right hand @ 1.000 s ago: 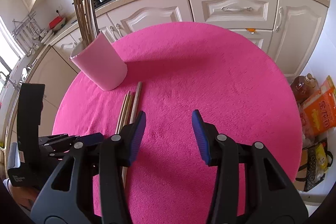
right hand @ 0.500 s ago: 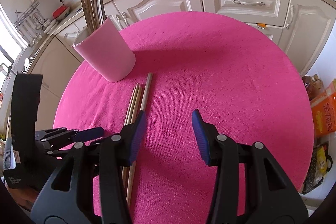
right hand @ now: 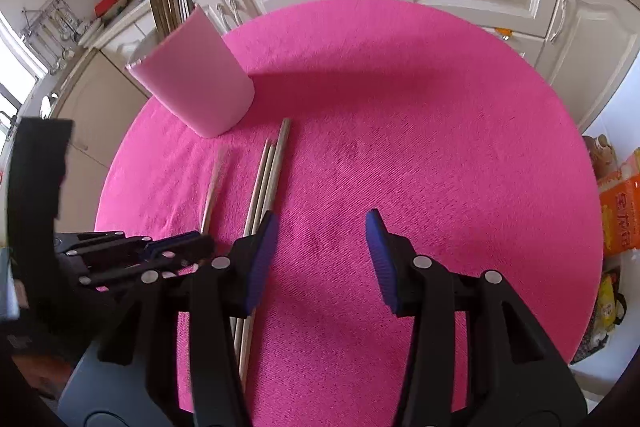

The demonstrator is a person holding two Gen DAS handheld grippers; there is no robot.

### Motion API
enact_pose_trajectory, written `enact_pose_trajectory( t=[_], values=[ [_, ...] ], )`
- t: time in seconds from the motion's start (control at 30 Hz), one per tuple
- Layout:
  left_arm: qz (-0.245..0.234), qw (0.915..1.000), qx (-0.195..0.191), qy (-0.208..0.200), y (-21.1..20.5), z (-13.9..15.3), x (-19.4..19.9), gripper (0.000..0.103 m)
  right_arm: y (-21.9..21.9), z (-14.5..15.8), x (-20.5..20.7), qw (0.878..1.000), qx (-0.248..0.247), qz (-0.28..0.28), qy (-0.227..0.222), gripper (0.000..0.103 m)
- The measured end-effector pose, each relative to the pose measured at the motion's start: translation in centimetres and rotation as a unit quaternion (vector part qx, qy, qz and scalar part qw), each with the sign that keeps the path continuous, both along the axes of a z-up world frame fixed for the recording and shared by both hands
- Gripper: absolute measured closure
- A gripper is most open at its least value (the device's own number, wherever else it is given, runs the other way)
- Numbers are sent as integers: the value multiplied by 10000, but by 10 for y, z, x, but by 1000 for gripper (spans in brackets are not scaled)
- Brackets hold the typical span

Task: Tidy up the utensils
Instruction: 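Grasp a chopstick with the left gripper while the right gripper grasps another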

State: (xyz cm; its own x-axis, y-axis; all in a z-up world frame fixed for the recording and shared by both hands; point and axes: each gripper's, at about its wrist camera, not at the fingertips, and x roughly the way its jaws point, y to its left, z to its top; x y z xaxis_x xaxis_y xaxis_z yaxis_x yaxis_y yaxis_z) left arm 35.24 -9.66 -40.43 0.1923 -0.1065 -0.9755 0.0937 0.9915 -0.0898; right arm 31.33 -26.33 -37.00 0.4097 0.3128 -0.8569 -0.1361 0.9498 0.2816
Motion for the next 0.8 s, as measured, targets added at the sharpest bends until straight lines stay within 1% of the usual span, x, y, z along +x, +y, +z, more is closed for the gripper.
enact_pose_trajectory(
  t=[0.1,0.13,0.2,0.23,0.27,0.43,0.53,0.67,0.8],
  values=[
    [165,9998,-37,-70,14,7,0,98,11,-3,5,9997,3,132,201,60],
    [221,9997,-93,-98,18,10,-1,98,16,-5,7,9994,-11,201,267,69],
    [269,9994,-116,-156,27,14,-4,98,24,-9,12,9986,-83,286,446,71],
    [286,9993,-117,-191,29,17,-5,97,28,-11,14,9982,-136,309,503,74],
    [299,9992,-128,-212,34,19,-9,98,32,-12,15,9977,-211,337,554,76],
    [395,9986,-192,-312,41,26,-9,98,44,-17,16,9961,-324,435,691,78],
    [392,9985,-161,-352,49,27,-11,98,48,-19,16,9951,-447,465,751,78],
    [424,9983,-180,-354,52,28,-12,98,49,-19,13,9946,-596,368,770,78],
    [407,9983,-184,-368,56,29,-16,98,39,-22,11,9945,-521,237,874,79]
  ],
)
